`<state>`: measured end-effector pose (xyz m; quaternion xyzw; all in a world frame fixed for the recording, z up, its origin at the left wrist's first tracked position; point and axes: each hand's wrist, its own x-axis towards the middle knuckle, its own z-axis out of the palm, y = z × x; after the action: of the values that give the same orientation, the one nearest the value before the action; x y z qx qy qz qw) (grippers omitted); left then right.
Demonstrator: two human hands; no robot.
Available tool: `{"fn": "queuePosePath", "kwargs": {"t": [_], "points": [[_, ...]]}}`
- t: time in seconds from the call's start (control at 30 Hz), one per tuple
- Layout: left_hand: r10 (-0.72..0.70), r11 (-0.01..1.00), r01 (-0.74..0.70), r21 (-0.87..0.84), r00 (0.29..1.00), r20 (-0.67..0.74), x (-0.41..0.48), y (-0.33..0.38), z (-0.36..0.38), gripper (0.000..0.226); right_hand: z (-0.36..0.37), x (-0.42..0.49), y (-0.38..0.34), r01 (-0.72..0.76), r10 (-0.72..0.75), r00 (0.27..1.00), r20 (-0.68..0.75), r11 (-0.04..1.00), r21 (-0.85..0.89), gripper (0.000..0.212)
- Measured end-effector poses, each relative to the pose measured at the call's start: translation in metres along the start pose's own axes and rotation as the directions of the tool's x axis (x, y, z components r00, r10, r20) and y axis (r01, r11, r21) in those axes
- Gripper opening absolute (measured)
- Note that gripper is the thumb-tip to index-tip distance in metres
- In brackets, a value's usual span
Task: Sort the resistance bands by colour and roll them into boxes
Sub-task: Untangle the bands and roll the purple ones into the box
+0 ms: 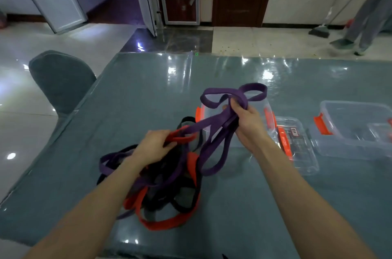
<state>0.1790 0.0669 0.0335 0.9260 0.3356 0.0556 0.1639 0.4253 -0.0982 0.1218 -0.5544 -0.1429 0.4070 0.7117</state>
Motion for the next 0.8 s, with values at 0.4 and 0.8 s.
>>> {"fn": "queuePosePath", "kwargs": {"t": [0.4,0.8], "points": [[-0.009,1.0,0.013,0.013,0.953,-0.302,-0.009,-0.06,-0.116,0.046,0.028,-0.017,-0.012,0.049,-0.049,0.999,0.002,0.993,0.104,0.018],[-0.257,0.966,0.253,-0.049,0.937,-0.236,-0.031,-0.113,-0.124,0.031,0.027,-0.04,0.031,-0.014,0.02,0.997,-0.08,0.997,0.072,0.014]]}}
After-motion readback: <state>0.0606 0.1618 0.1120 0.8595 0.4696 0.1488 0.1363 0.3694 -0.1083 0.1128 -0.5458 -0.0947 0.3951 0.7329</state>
